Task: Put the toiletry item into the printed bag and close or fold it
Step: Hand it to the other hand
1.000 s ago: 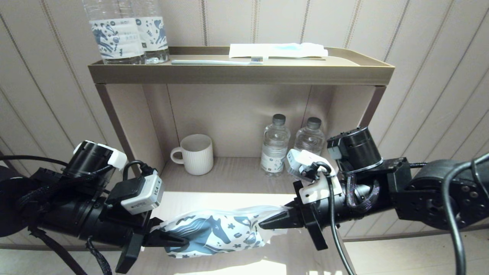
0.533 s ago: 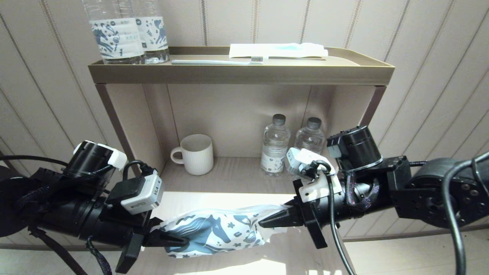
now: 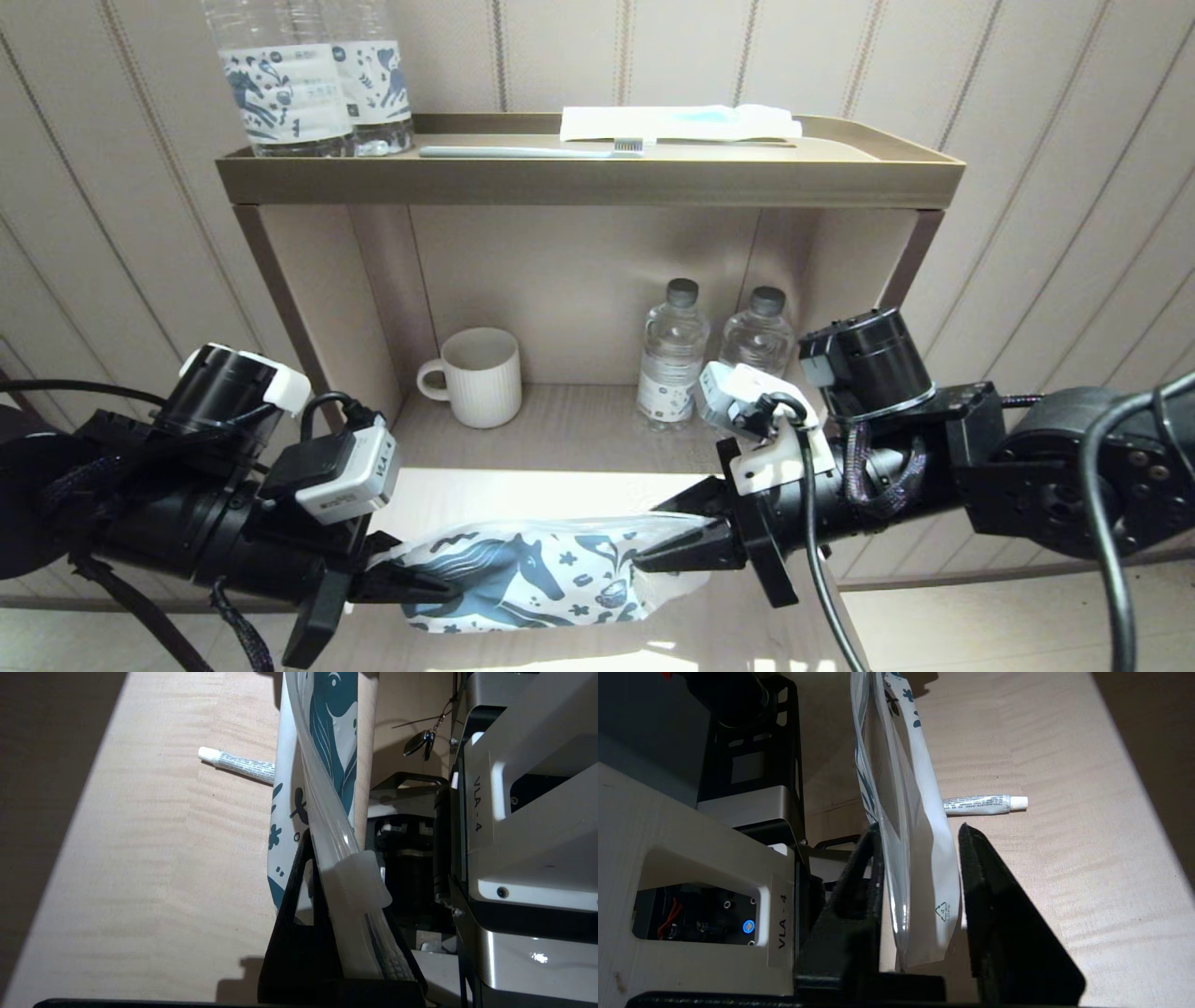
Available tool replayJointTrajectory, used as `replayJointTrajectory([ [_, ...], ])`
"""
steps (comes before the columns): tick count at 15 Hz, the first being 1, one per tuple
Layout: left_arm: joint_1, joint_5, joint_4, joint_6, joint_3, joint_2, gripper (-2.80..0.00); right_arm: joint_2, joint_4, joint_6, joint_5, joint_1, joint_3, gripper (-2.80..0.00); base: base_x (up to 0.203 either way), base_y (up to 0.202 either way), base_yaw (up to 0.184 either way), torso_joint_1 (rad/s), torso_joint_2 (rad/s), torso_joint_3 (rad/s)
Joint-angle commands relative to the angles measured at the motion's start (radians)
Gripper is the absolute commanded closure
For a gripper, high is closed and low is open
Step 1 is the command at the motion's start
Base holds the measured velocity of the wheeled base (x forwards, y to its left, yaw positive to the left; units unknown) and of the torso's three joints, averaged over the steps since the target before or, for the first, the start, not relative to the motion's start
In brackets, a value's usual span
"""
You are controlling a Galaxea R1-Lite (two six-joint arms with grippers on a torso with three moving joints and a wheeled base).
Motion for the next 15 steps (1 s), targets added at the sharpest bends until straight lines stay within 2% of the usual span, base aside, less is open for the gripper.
replayJointTrajectory([
  [1,0.001,-0.005,0.002,0.005,0.001,0.001,0.0,-0.005,-0.002,-0.004,0.005,-0.007,-0.002,-2.8,0.0,0.0,0.0,0.0,0.0,0.0],
  [5,-0.015,-0.005,0.007,0.005,-0.006,0.024,0.0,-0.054,0.002,0.001,0.006,-0.012,-0.013,-2.8,0.0,0.0,0.0,0.0,0.0,0.0],
  [8,-0.034,-0.006,0.006,-0.013,-0.02,0.046,0.0,-0.07,-0.005,0.04,0.006,-0.008,-0.016,-2.8,0.0,0.0,0.0,0.0,0.0,0.0],
  [12,-0.038,-0.006,0.0,-0.194,-0.067,0.021,0.0,-0.061,-0.005,0.108,-0.006,-0.011,-0.051,-2.8,0.0,0.0,0.0,0.0,0.0,0.0],
  [14,-0.024,0.001,-0.002,-0.21,-0.071,-0.013,0.0,-0.058,-0.004,0.153,-0.095,-0.005,-0.072,-2.8,0.0,0.0,0.0,0.0,0.0,0.0],
  [15,-0.012,0.031,-0.002,-0.212,-0.071,-0.021,0.0,-0.048,0.0,0.18,-0.155,0.0,-0.093,-2.8,0.0,0.0,0.0,0.0,0.0,0.0],
])
